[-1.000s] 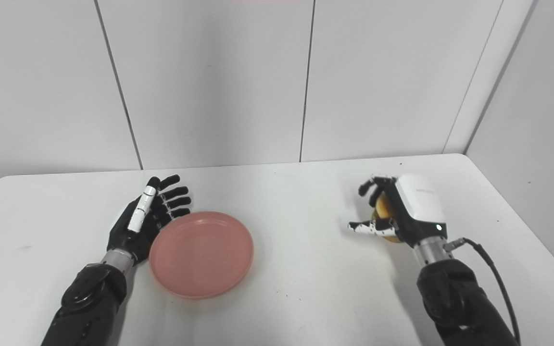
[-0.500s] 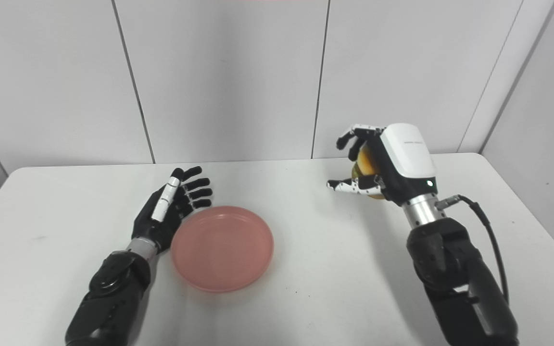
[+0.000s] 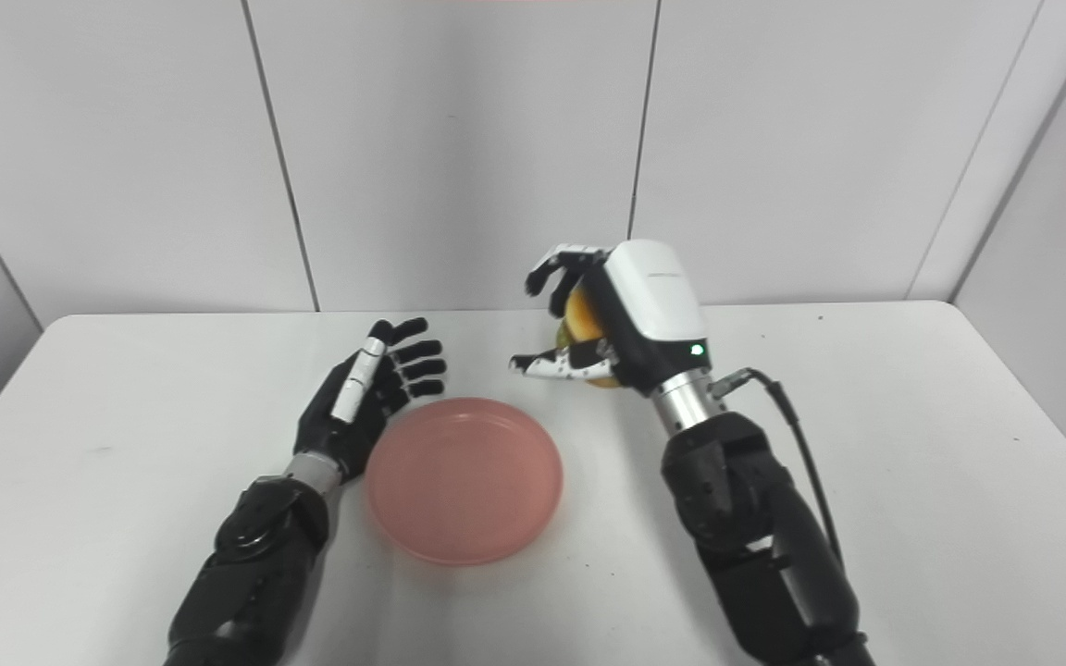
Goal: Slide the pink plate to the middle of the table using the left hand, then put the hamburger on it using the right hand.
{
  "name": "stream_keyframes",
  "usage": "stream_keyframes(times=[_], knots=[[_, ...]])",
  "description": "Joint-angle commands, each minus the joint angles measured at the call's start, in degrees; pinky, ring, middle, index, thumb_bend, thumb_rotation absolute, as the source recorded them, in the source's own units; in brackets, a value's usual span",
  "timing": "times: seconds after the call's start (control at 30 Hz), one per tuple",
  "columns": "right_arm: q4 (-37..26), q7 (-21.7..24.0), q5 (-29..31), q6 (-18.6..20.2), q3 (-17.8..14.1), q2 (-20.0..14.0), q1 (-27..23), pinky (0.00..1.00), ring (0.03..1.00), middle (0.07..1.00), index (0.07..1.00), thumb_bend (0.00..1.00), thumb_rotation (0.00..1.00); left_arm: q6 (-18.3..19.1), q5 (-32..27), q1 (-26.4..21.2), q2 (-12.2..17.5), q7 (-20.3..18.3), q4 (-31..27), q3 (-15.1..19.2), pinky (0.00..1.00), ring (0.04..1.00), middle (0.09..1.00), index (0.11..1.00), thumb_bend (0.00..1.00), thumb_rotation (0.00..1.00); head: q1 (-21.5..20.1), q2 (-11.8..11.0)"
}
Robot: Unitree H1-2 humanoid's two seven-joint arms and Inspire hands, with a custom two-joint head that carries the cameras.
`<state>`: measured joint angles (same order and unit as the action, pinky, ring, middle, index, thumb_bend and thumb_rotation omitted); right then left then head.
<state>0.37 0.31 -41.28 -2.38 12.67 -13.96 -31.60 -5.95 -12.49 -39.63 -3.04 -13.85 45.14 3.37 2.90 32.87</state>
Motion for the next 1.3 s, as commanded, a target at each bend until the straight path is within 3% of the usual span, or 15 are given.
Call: stream_keyframes(times=[0.0, 0.23, 0.47, 0.6, 0.7, 1.0, 1.23, 1.27], knots=[[0.0, 0.0, -0.3, -0.1, 0.6, 0.9, -2.9, 0.27, 0.334, 0.404, 0.481, 0.51, 0.16, 0.8, 0.6, -0.6, -0.7, 0.5, 0.8, -0.5, 0.65, 0.682, 0.694, 0.723, 0.77, 0.7, 0.3, 0.0], [4.2, -1.4, -1.1, -1.7, 4.2, 4.5, -2.8, 0.27, 0.324, 0.389, 0.48, 0.51, 0.16, 0.2, 1.8, -0.5, -0.4, 0.6, 0.8, -1.3, 0.66, 0.712, 0.735, 0.78, 0.75, 0.74, 0.6, 0.0], [7.5, -2.0, -0.8, -2.6, 6.7, 6.6, -1.9, 0.27, 0.331, 0.398, 0.482, 0.51, 0.16, 1.1, 3.1, -0.4, -0.5, 2.1, 1.0, -1.9, 0.67, 0.774, 0.832, 0.867, 0.74, 0.77, 1.1, 0.3], [8.8, -2.2, -2.3, -3.1, 8.6, 6.3, -0.9, 0.26, 0.324, 0.398, 0.481, 0.51, 0.16, -0.3, 2.8, -0.4, -0.3, 2.3, 1.1, -1.4, 0.56, 0.656, 0.706, 0.742, 0.75, 0.74, 0.9, 0.5], [9.2, -2.3, -2.9, -3.1, 9.6, 6.0, -0.2, 0.26, 0.324, 0.398, 0.481, 0.51, 0.16, -0.7, 2.3, -0.6, -0.1, 1.9, 1.3, -0.9, 0.53, 0.621, 0.679, 0.704, 0.74, 0.73, 0.7, 0.5], [11.6, -3.2, -2.6, -3.9, 10.6, 5.6, 1.3, 0.25, 0.318, 0.401, 0.482, 0.51, 0.16, 0.1, 1.6, -0.3, -0.2, 1.7, 0.6, 0.1, 0.55, 0.614, 0.666, 0.708, 0.73, 0.7, 0.8, 0.8], [13.3, -5.0, -2.4, -5.9, 10.4, 5.1, 1.4, 0.29, 0.37, 0.466, 0.49, 0.5, 0.18, -0.3, 2.7, -0.2, 0.4, 1.7, 0.6, -0.8, 0.58, 0.653, 0.705, 0.728, 0.72, 0.72, 0.6, 0.9], [13.4, -5.2, -2.5, -6.0, 10.3, 5.0, 1.4, 0.31, 0.401, 0.491, 0.546, 0.58, 0.55, -0.4, 2.8, -0.2, 0.4, 1.8, 0.7, -0.9, 0.58, 0.663, 0.715, 0.727, 0.72, 0.73, 0.6, 0.9]])
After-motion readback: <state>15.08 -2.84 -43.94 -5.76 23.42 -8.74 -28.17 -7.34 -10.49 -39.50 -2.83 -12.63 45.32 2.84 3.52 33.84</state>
